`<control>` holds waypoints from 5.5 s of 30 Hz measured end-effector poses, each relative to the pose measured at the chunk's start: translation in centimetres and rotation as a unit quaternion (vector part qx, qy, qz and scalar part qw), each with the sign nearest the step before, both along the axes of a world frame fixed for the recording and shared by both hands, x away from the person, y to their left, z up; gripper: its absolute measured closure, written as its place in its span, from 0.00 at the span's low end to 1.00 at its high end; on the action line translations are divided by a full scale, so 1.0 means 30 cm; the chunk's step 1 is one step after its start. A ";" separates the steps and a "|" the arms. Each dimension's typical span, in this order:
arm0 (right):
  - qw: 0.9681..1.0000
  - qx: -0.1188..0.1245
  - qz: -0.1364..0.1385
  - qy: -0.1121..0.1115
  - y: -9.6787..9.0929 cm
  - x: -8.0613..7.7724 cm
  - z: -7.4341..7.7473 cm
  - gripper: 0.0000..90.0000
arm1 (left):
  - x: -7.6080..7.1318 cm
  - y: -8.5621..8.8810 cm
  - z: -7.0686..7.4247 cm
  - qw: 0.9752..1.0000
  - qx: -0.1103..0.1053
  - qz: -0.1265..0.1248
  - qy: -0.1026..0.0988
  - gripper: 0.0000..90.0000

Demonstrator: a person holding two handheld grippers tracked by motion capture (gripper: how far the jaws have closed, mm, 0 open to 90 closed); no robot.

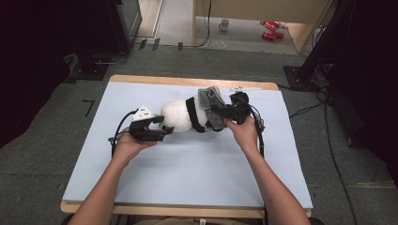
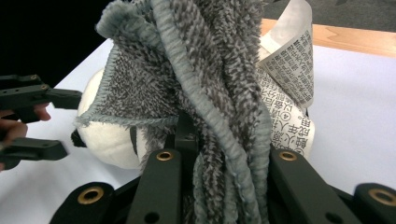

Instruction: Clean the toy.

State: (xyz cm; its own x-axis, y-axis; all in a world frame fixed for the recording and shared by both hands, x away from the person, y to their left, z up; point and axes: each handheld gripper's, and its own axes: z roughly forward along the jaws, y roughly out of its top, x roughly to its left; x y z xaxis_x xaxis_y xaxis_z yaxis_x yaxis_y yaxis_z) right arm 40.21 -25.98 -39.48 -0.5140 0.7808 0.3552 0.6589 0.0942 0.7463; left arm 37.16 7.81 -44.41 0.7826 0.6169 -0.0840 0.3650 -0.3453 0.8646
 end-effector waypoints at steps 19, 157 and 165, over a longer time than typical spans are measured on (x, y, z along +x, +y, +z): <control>0.999 0.046 -0.018 0.006 -0.009 0.049 0.034 0.82 | 0.090 -0.023 -0.052 0.996 -0.027 0.075 0.025 0.59; 0.996 -0.018 -0.072 0.050 -0.229 -0.150 0.013 0.86 | -0.001 -0.097 0.048 0.983 -0.084 0.054 0.155 0.74; 1.000 -0.006 -0.018 0.017 -0.115 -0.206 0.110 0.86 | -0.004 -0.095 0.056 0.983 -0.083 0.062 0.152 0.74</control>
State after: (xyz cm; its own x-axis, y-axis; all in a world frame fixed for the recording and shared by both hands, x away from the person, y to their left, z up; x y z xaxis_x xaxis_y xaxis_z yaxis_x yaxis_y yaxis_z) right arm 34.02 -29.44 -36.18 -0.4738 0.8025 0.3625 0.6872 0.0796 0.7221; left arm 37.06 4.96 -42.74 0.6245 0.6643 -0.4108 0.6463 -0.1442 0.7493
